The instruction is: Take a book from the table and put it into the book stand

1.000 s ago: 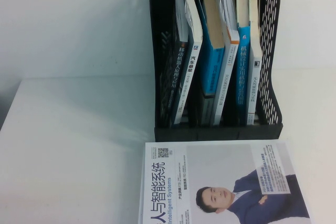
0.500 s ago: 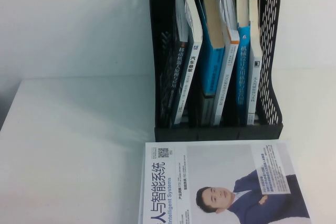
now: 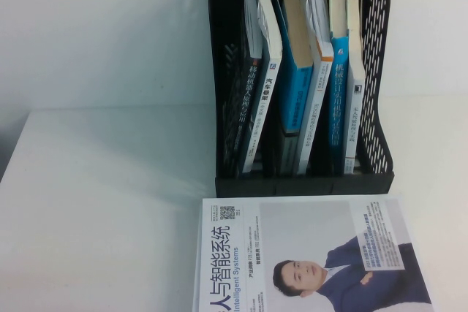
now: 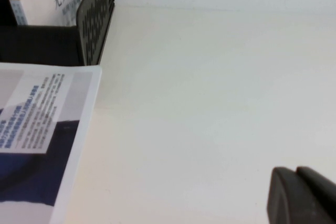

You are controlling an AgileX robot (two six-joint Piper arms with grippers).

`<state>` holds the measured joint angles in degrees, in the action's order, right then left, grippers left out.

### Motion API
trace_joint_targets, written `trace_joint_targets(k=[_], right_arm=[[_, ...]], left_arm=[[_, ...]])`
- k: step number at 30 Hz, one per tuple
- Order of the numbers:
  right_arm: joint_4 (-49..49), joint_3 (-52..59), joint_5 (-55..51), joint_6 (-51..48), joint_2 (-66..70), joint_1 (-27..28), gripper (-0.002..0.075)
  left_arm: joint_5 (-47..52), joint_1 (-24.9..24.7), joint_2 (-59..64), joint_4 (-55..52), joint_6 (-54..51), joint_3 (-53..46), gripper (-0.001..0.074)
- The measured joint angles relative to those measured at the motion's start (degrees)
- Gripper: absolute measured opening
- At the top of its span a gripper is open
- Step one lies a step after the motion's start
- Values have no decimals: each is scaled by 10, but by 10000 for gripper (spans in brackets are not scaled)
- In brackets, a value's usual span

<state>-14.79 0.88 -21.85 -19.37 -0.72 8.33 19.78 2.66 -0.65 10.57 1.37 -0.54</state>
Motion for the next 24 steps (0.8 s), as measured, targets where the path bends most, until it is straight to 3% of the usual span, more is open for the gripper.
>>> trace_joint_targets(k=[24], right_arm=[[-5,1,1,3,0,0,-3]], left_arm=[[0,0,0,0,0,0,-2]])
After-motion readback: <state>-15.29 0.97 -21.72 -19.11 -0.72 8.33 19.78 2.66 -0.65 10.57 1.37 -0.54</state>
